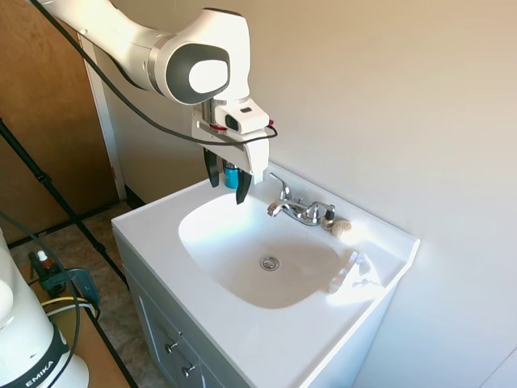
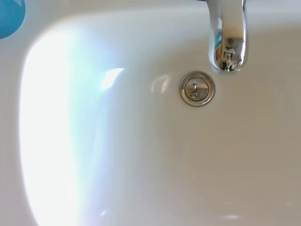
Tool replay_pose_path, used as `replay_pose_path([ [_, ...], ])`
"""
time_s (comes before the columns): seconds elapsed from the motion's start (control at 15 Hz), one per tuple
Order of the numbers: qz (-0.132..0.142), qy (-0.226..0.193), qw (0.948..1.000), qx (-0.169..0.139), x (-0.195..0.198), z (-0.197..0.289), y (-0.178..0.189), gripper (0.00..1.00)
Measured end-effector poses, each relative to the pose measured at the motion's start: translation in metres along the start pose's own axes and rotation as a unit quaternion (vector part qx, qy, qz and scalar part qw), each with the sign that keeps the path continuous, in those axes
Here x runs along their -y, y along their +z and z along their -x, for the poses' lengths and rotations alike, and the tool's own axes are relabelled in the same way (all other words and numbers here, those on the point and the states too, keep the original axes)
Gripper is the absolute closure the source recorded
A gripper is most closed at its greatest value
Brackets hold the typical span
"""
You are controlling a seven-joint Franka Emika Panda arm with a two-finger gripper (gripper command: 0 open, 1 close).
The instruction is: Throw the tissue in the trash bin
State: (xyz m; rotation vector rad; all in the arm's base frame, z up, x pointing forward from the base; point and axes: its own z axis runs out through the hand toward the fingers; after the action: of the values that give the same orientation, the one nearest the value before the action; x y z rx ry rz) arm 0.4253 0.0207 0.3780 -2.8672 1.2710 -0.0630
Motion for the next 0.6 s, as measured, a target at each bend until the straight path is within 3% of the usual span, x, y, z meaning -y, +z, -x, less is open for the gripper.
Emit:
replay_pose_path([
  [0.27,-0.013,0.009,0.9998,-0.011,0.001,-0.008,-0.007,0.00],
  [0.6,-0.031,0.077,0.9964,-0.020,-0.011,-0.061,-0.015,0.00],
])
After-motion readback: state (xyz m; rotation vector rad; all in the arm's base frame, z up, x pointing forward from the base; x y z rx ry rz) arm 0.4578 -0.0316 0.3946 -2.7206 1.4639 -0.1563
